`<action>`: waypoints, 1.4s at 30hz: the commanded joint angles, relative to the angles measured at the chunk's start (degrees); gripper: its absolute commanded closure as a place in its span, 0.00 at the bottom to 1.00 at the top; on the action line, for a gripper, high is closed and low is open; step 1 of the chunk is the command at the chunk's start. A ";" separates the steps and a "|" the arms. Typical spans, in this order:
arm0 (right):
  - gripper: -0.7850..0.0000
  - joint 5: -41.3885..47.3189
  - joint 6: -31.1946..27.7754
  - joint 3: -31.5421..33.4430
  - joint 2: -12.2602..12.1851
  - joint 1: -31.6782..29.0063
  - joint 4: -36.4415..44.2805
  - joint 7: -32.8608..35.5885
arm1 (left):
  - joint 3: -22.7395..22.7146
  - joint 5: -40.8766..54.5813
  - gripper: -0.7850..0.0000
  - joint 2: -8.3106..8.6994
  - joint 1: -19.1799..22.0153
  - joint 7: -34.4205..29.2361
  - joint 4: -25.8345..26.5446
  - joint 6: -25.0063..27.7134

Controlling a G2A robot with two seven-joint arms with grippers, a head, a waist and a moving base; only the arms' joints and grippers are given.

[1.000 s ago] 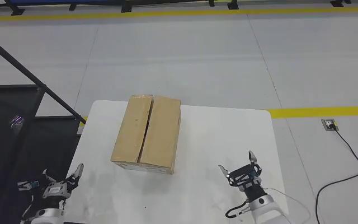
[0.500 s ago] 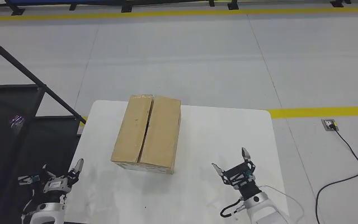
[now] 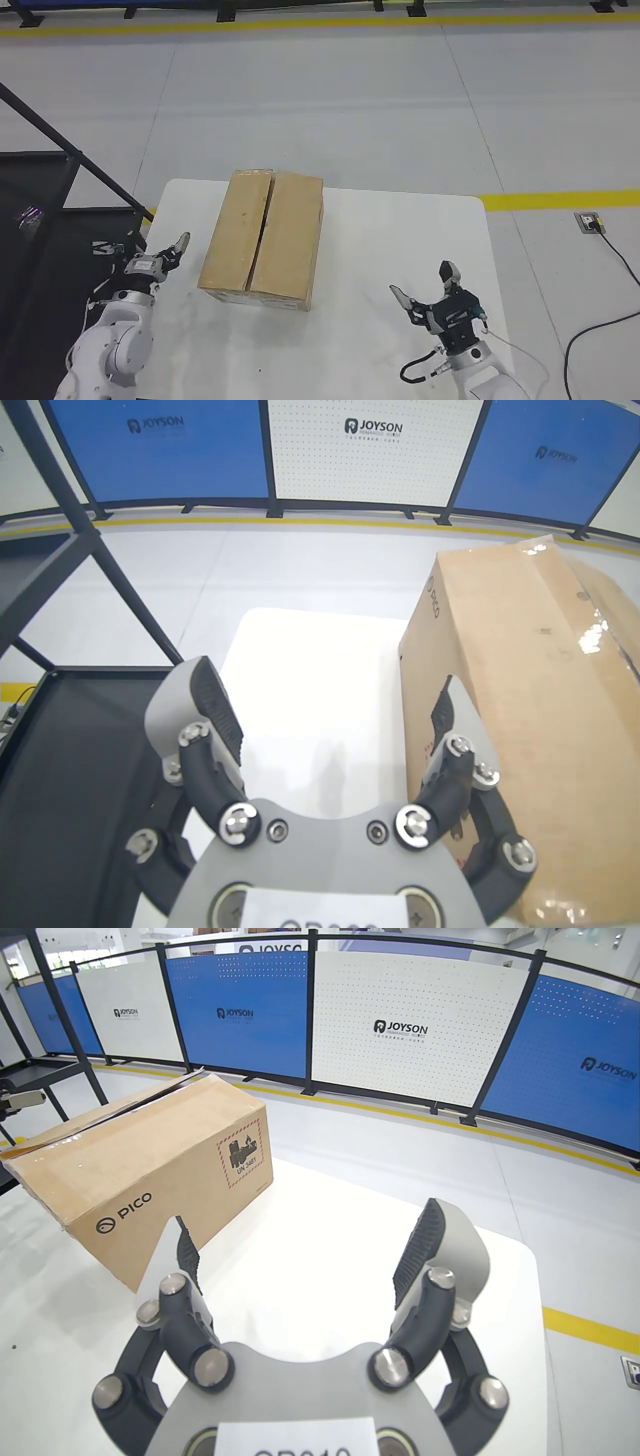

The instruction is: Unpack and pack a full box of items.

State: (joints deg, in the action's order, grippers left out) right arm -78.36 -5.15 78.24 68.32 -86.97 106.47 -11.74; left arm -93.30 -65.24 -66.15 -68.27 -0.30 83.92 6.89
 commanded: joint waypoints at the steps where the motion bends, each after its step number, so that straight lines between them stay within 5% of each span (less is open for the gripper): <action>1: 0.00 0.25 0.01 0.94 -0.06 -1.18 0.18 -1.01 | 1.71 -1.40 0.00 -0.16 3.36 -0.45 -2.94 -0.82; 5: 0.00 1.13 -1.91 2.36 -0.23 -3.33 0.42 -1.96 | 4.62 -5.17 0.00 -0.26 8.80 -5.88 -8.10 -1.26; 7: 0.00 -0.29 -5.67 2.75 -0.55 -3.88 0.63 -0.04 | 4.64 -6.05 0.00 -0.24 9.07 -6.36 -8.40 -2.29; 17: 0.00 1.48 -4.38 3.25 -0.40 -3.45 0.62 0.59 | 5.63 -5.58 0.00 -0.47 10.95 -7.12 -10.48 -2.72; 29: 0.00 1.59 -5.59 4.81 -0.44 -3.75 0.47 0.27 | 12.74 -8.00 0.00 -1.66 21.02 1.68 -23.80 4.05; 42: 0.00 1.68 -6.51 4.26 -0.25 -2.79 -0.85 0.52 | 14.92 -6.35 0.00 -2.21 20.34 4.00 -24.15 6.88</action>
State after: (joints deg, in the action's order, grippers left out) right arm -76.70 -11.63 82.57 68.05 -89.93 105.78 -11.29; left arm -78.35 -71.98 -68.34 -47.70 3.85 59.53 13.73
